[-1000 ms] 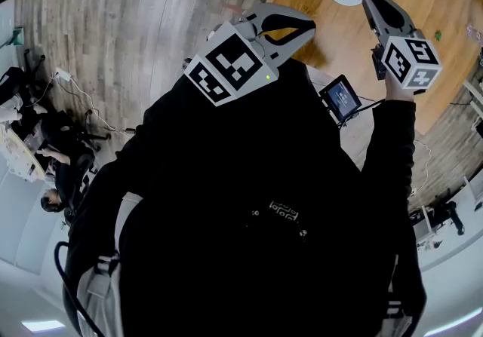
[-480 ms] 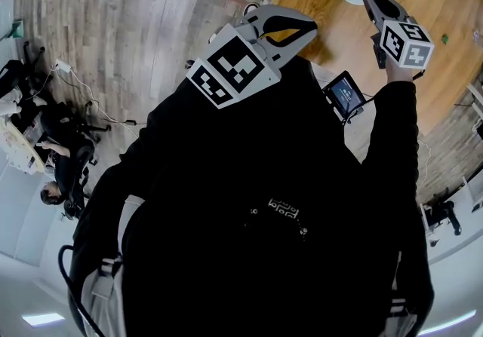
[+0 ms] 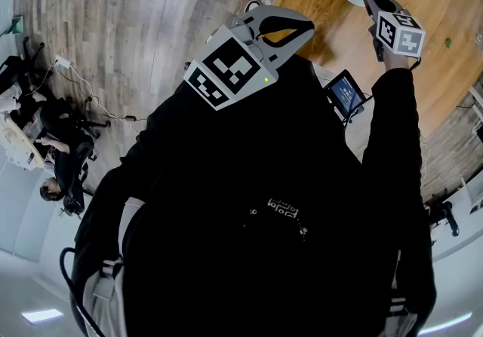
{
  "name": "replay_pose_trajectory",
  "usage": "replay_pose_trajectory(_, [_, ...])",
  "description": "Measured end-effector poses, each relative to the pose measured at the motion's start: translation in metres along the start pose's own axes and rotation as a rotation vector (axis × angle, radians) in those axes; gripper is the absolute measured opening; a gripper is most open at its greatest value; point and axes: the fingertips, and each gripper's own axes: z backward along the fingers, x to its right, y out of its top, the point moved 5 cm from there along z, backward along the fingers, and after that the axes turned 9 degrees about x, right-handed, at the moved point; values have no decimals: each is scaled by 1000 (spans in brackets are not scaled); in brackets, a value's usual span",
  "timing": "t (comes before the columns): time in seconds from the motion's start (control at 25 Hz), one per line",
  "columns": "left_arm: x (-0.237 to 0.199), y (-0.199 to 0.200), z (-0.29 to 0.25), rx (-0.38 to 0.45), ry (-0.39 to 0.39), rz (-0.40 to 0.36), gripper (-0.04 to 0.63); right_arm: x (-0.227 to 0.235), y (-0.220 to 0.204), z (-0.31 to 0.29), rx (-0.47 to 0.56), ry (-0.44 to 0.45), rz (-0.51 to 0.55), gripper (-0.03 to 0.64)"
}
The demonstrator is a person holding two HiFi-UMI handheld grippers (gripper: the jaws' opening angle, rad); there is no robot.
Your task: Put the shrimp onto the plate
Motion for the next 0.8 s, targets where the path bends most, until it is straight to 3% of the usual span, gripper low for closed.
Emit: replay_pose_trajectory(0.8, [-4,-10,11,-16,48,47,-2,23,-33,-39,-157,-123,38,66])
